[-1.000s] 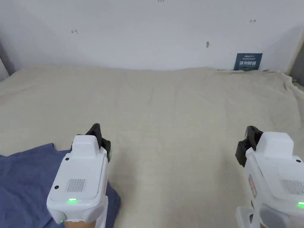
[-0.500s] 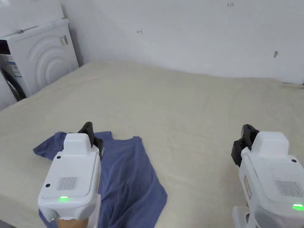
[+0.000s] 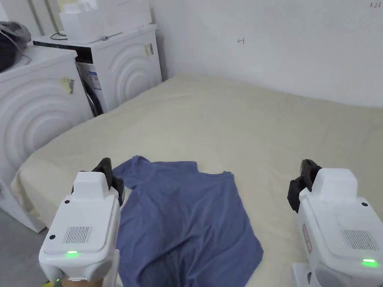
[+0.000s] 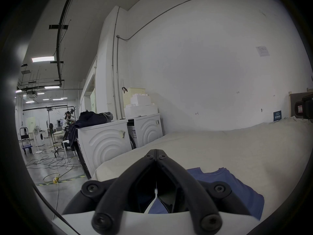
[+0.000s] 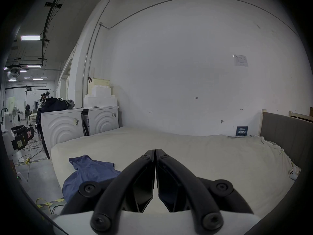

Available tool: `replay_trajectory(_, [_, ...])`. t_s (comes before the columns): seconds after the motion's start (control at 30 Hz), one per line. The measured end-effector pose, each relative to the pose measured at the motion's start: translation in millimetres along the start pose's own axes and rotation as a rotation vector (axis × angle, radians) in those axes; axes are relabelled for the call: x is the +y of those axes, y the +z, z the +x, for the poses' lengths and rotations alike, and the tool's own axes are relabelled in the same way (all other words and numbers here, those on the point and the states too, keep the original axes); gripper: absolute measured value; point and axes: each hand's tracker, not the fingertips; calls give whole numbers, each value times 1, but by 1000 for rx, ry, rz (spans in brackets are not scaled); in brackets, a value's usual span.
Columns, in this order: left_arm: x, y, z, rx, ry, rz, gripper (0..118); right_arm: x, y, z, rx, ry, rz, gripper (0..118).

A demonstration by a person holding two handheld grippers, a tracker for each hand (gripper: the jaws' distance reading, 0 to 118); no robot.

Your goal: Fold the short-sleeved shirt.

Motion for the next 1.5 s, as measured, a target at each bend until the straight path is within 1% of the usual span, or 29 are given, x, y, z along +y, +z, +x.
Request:
replay_trajectory(0.17, [-1,-2,2,-11,7,-12,0,0,-2,4,-4,11,-3,1])
replay_trajectory(0.23, [0,-5,6,-36,14,-24,0,1,-4,9,-15,18,-2,1])
replay_trajectory(0.3, [3,-12,12,-92,33,-61,0,1,-4,14,-24,22,-2,1])
replay_trajectory(0.57, [9,-64,54,-291,46,-299,0,-2,-5,36,-66,16,-22,1])
replay_trajectory(0.7, [-2,-97,81,-346,-28,-444,0,-5,-9,42,-77,15,-33,1])
replay_trajectory(0.77, [-12,-116,92,-384,-9,-563,5,-6,-11,43,-82,18,-37,1])
replay_trajectory(0.83, [-28,-140,100,-412,36,-696,14,-8,-14,45,-88,23,-44,1])
replay_trajectory(0.87, [-38,-149,104,-420,38,-739,24,-9,-16,45,-90,25,-48,1])
replay_trajectory(0.9, [-49,-157,107,-419,35,-779,37,-11,-17,47,-93,26,-52,1])
replay_trajectory(0.93, [-60,-167,111,-421,31,-839,53,-12,-19,48,-95,27,-58,1])
replay_trajectory(0.97, [-70,-175,114,-420,44,-888,73,-14,-21,49,-98,28,-63,1])
replay_trajectory(1.0, [-79,-182,116,-418,57,-928,80,-16,-23,50,-100,28,-68,1])
replay_trajectory(1.03, [-89,-188,118,-420,66,-972,84,-19,-25,52,-102,28,-75,1])
replay_trajectory(1.2, [-123,-205,134,-398,34,-1094,84,-33,-33,59,-116,26,-118,1])
replay_trajectory(1.27, [-132,-208,141,-395,29,-1118,84,-38,-36,63,-120,22,-134,1])
replay_trajectory(1.33, [-143,-207,147,-405,13,-1160,80,-42,-36,67,-125,19,-147,1])
replay_trajectory(1.37, [-146,-205,149,-407,4,-1167,77,-44,-37,69,-129,19,-154,1])
replay_trajectory(1.43, [-142,-199,154,-392,-41,-1132,61,-46,-36,73,-132,17,-161,1])
replay_trajectory(1.47, [-138,-198,155,-405,-32,-1134,55,-47,-35,75,-136,18,-165,1])
replay_trajectory(1.5, [-135,-196,157,-415,-33,-1131,55,-47,-34,77,-138,16,-166,1])
